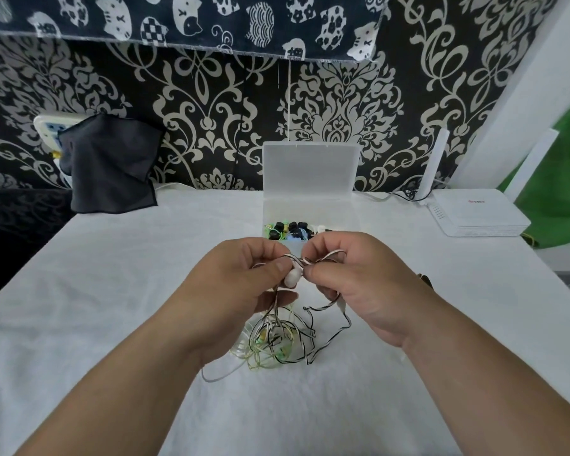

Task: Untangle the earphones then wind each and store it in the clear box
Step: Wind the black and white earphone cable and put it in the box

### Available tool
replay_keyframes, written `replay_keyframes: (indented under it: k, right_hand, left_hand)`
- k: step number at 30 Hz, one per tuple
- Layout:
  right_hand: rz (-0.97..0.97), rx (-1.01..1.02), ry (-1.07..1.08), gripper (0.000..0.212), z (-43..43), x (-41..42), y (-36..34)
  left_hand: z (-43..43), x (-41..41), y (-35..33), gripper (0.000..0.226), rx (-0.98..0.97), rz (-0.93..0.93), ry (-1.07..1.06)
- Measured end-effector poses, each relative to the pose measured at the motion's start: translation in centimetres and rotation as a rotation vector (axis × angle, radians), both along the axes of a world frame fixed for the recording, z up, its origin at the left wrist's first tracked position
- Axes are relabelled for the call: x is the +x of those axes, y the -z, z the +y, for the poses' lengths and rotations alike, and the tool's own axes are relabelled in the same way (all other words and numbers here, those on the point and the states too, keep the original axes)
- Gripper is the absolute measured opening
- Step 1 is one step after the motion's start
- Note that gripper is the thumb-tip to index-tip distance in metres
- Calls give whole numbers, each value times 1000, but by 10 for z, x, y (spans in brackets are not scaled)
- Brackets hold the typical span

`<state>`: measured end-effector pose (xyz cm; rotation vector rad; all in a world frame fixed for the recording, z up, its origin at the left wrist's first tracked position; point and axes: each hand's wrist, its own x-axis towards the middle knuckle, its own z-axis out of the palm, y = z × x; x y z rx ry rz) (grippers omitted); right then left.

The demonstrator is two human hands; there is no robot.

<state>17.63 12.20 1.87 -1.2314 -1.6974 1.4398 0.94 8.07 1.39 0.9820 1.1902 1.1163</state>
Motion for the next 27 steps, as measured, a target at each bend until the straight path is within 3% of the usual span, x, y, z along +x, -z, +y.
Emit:
replay_keyframes:
  k: [4,7,12,17,22,27]
  right_hand:
    - [69,-80,0,14,-3,-3,1]
    - [153,-146,1,11,-4,-4,1]
    - [164,-64,2,15,-7,-9,4]
    - [158,-27,116,22,-3,-9,4]
    - [178,2,178,11,0,-5,2]
    - [219,-5,161,12,-1,-5,2]
  left_hand:
    - [2,5,1,11,26,12,-141]
    - [3,5,2,7,93,175,-243]
    - [0,9,-2,11,138,293,-343]
    - [0,3,-6,20,93,69,-220]
    - [-1,-1,-9,1,4,-104,-167]
    - [-1,-1,-6,19,-21,-117,-99]
